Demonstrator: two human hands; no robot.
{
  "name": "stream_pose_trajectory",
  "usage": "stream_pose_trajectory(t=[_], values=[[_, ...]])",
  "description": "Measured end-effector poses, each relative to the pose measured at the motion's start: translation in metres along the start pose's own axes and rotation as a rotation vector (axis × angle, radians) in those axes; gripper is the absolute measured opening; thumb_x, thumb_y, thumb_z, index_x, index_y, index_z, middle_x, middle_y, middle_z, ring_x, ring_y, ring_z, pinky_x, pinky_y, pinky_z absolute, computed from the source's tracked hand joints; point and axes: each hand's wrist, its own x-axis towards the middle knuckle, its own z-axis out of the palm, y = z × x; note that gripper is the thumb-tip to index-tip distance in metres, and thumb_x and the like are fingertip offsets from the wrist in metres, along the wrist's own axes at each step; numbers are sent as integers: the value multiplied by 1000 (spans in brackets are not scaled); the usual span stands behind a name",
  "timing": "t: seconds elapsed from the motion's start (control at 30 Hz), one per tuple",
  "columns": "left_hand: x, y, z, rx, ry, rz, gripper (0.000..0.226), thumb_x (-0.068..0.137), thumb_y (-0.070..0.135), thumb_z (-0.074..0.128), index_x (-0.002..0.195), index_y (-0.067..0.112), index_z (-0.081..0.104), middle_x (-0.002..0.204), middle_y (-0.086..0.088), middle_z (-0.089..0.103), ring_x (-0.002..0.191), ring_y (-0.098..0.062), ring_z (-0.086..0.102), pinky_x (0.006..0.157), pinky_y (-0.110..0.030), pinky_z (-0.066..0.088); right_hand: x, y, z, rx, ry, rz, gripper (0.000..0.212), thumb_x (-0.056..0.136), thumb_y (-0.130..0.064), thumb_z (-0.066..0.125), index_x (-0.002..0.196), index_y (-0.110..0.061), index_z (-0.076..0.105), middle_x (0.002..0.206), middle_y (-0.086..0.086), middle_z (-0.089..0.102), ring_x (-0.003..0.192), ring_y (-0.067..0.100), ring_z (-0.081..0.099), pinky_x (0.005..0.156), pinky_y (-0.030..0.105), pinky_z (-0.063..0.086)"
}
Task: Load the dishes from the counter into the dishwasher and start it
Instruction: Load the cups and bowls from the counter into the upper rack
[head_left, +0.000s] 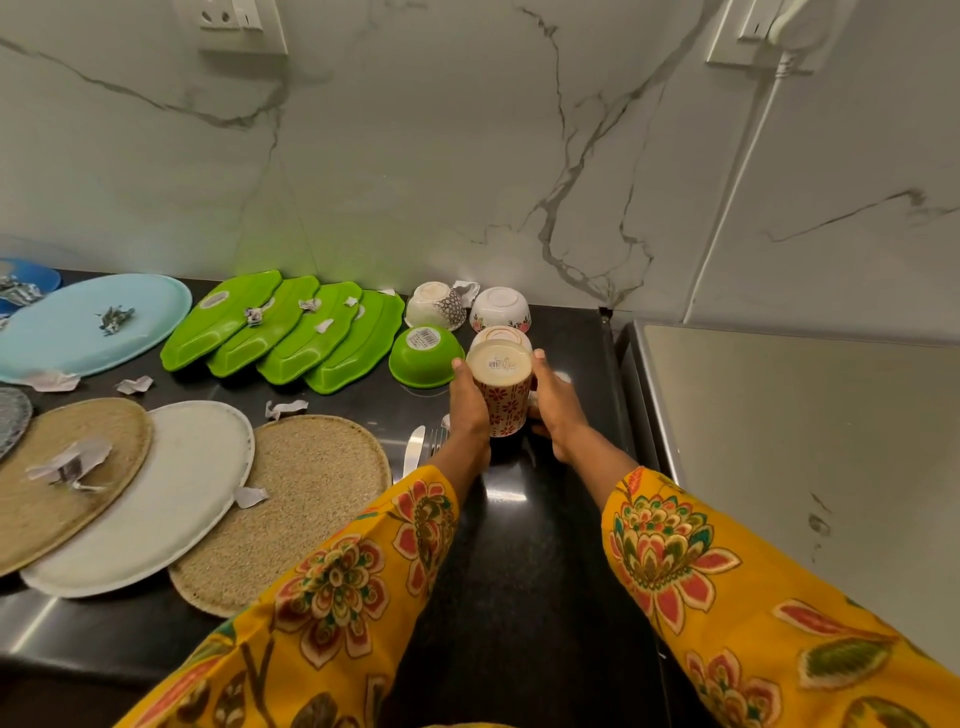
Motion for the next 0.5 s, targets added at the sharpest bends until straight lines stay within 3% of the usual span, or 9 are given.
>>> stream_pose_trajectory(t=[0.1, 0.2, 0.33, 0.5], values=[[-3, -1, 1, 22, 26, -24, 63, 100, 53, 12, 135, 16, 49, 128, -8, 56, 115, -24, 53, 90, -34, 42, -5, 2, -2, 33, 2, 20, 60, 92, -59, 37, 132, -16, 52, 132, 5, 55, 121, 22, 52, 96, 34, 42], [-4, -9, -3, 57, 30, -46, 67, 96, 61, 12, 141, 20, 41, 139, -9, 49, 122, -28, 49, 98, -39, 41, -11, 8, -5, 8, 6, 10, 58, 93, -58, 36, 128, -16, 55, 131, 7, 56, 121, 22, 52, 101, 37, 41], [-18, -11, -10, 88, 14, -37, 68, 96, 61, 11, 139, 20, 43, 136, -10, 52, 120, -27, 51, 98, -41, 43, -27, 17, -8, -14, 27, -8, 59, 92, -59, 38, 124, -14, 59, 127, 8, 60, 118, 21, 54, 104, 40, 42], [-54, -11, -23, 89, -93, -45, 61, 101, 49, 8, 134, 16, 48, 121, -9, 59, 103, -21, 56, 72, -30, 45, -60, 28, -9, 51, 38, -24, 54, 92, -58, 39, 120, -17, 61, 119, 5, 62, 109, 18, 57, 95, 35, 46]])
